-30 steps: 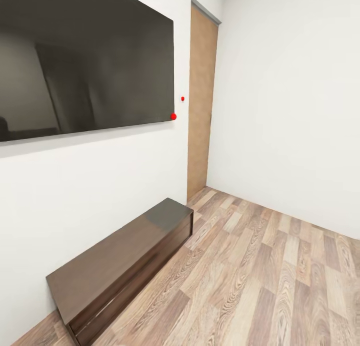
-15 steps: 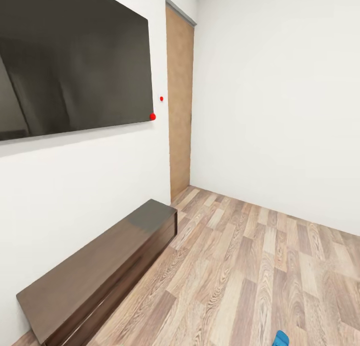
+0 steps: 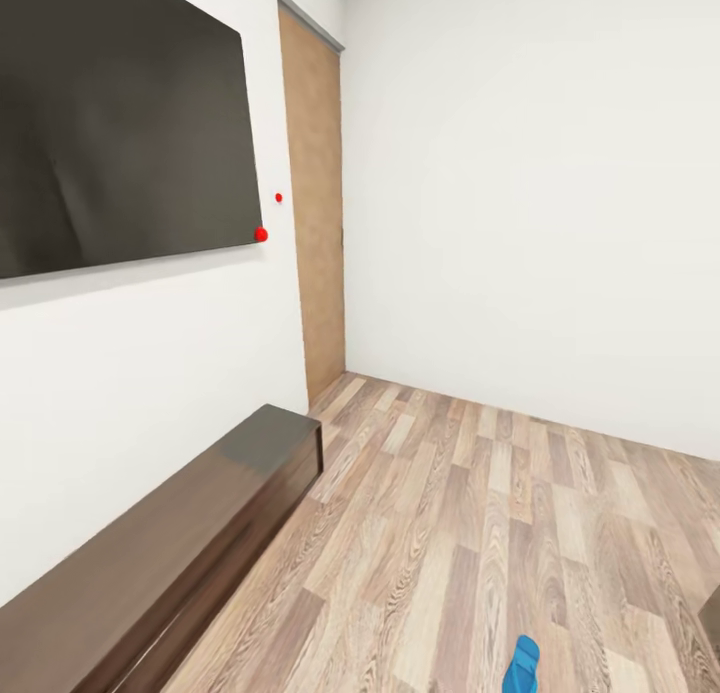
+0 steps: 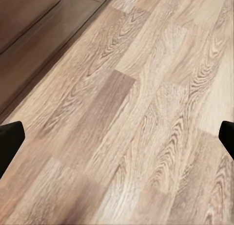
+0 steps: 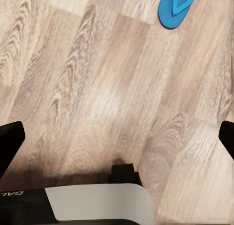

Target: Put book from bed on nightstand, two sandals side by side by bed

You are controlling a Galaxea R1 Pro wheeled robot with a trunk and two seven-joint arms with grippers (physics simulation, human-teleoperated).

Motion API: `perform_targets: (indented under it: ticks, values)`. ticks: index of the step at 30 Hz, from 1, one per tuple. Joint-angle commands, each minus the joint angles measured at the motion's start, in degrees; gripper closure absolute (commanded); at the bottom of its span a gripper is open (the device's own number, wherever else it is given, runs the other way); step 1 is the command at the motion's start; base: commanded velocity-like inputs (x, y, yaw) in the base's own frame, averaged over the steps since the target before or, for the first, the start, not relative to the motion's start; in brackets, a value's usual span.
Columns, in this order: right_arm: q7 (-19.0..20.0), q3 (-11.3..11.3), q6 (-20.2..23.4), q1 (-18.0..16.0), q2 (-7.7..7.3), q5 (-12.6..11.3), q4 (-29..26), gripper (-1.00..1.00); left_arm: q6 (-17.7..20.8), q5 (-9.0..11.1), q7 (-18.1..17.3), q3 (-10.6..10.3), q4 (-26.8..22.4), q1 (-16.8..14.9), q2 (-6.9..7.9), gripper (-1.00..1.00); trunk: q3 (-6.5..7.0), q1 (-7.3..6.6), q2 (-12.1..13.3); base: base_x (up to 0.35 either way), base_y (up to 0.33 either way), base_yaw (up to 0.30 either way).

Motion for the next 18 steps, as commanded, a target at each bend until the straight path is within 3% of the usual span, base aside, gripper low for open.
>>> perform_targets:
  ticks: [1,7,18]
  values:
    - [0.06,-0.10,-0.11,-0.02,0.02,-0.05,-0.01,-1.00,-0.14,0.34,0.00,0.00,0.00,-0.01,-0.01,-1.00,-0.05,0.01,-0.02,0.154,0.000,-0.254]
    - [0.04,-0.10,-0.11,-0.02,0.07,-0.05,-0.01,-1.00,-0.14,0.35,0.00,0.00,0.00,-0.01,-0.01,-1.00,-0.05,0.01,-0.02,0.120,0.000,-0.254]
    - [0.04,-0.10,-0.11,-0.02,0.02,-0.05,-0.01,-1.00,-0.14,0.37,0.00,0.00,0.00,-0.01,-0.03,-1.00,-0.05,0.01,-0.02,0.008,0.000,-0.254]
